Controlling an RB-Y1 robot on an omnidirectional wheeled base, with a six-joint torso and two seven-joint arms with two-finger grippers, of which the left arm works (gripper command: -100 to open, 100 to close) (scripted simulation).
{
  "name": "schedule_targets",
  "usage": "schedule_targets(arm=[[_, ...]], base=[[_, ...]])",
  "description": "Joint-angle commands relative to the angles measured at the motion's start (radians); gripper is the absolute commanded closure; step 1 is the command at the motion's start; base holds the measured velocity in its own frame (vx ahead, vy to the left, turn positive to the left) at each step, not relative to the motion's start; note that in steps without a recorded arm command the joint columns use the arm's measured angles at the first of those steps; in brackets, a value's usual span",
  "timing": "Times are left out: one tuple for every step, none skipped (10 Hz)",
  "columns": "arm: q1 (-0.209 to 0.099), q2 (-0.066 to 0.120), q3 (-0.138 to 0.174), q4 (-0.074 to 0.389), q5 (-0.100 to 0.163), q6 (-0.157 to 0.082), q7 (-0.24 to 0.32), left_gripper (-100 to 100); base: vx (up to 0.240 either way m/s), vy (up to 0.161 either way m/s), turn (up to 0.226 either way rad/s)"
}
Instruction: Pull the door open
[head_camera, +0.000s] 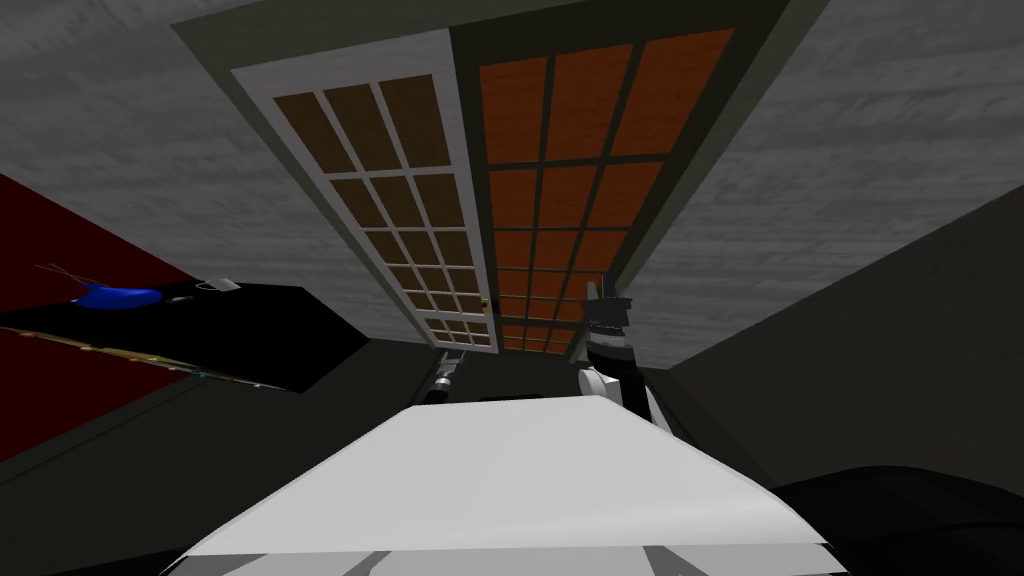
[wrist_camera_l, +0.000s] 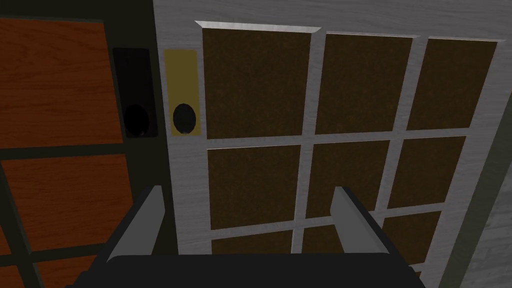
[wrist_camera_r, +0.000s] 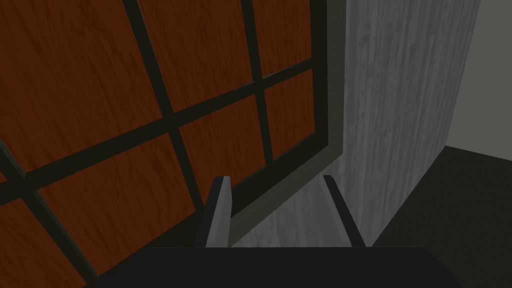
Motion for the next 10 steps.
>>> schedule_targets(arm=[[0.018, 0.016, 0.019, 0.02, 0.023, 0.003, -0.012, -100], [0.023, 0.02, 0.023, 0.025, 0.029, 0.003, -0.014, -100], [0.039, 0.034, 0.04, 0.043, 0.051, 0.004, -0.024, -100], [0.049, 0.042, 0.051, 0.055, 0.066, 0.005, -0.031, -100], [0.055, 0.048, 0.058, 0.063, 0.076, 0.006, -0.036, -100], [0.06, 0.053, 0.065, 0.07, 0.085, 0.006, -0.04, -100], [0.071, 0.063, 0.08, 0.087, 0.107, 0.007, -0.051, -100], [0.077, 0.07, 0.09, 0.098, 0.123, 0.007, -0.059, -100], [0.083, 0.077, 0.102, 0.11, 0.141, 0.007, -0.068, -100], [0.085, 0.082, 0.111, 0.121, 0.159, 0.007, -0.078, -100]], base=[[-0.159, 0.065, -0.038], [-0.135, 0.045, -0.023], [-0.134, 0.046, -0.054], [-0.153, 0.055, -0.065], [-0.132, 0.055, -0.051], [-0.089, 0.045, -0.044], [-0.098, 0.049, -0.09], [-0.105, 0.052, -0.112], [-0.097, 0.052, -0.14], [-0.047, 0.066, -0.141]])
